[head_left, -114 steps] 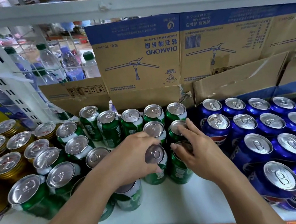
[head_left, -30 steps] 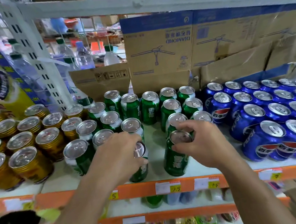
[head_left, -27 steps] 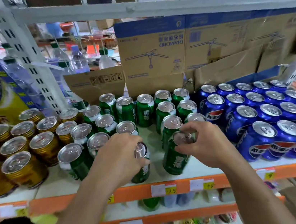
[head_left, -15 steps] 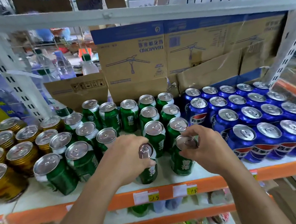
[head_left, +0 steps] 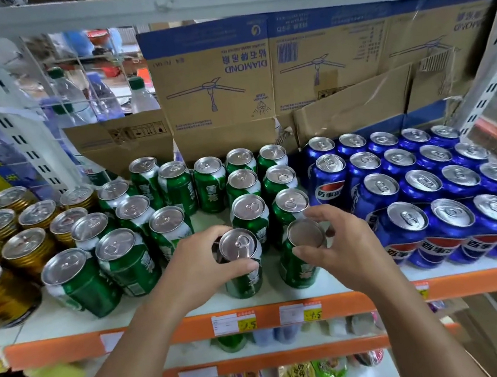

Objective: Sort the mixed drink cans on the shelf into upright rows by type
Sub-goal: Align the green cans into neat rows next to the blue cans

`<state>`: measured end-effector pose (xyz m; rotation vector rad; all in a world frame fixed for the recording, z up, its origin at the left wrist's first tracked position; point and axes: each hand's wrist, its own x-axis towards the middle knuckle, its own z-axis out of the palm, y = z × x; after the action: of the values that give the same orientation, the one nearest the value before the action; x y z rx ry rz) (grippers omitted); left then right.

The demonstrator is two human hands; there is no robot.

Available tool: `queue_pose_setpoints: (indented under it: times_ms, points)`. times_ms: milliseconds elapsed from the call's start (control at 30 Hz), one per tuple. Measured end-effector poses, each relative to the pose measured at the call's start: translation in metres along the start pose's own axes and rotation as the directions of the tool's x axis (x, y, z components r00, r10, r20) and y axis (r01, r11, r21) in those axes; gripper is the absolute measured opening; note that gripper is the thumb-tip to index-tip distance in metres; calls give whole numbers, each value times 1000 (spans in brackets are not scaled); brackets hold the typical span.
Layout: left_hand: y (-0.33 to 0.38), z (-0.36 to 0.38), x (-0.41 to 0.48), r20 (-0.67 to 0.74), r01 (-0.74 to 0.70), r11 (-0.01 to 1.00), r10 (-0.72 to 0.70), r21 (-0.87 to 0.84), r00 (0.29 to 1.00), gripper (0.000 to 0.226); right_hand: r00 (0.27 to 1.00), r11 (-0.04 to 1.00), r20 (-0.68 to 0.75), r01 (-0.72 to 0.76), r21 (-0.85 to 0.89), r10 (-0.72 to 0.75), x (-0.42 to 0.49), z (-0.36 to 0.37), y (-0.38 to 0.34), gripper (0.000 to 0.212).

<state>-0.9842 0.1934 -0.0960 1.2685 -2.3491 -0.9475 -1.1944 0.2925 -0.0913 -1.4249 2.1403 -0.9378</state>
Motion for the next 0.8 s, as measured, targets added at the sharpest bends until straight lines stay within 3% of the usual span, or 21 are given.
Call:
queue_pose_setpoints:
  times_ms: [167,433,800]
  points:
    - [-1,2,0,-31,10,994,-13,-106,999,40,1000,1000,12,9,-4,-9,1,-2,1,61]
    - [-1,21,2,-112,-6,970,-22,-243,993,68,1000,1000,-5,20,11,-20,0,-1,2,62]
    - [2,27,5,-112,-17,983,-3,-183,994,65,999,998,4,52,-20,-52,2,-2,2,55]
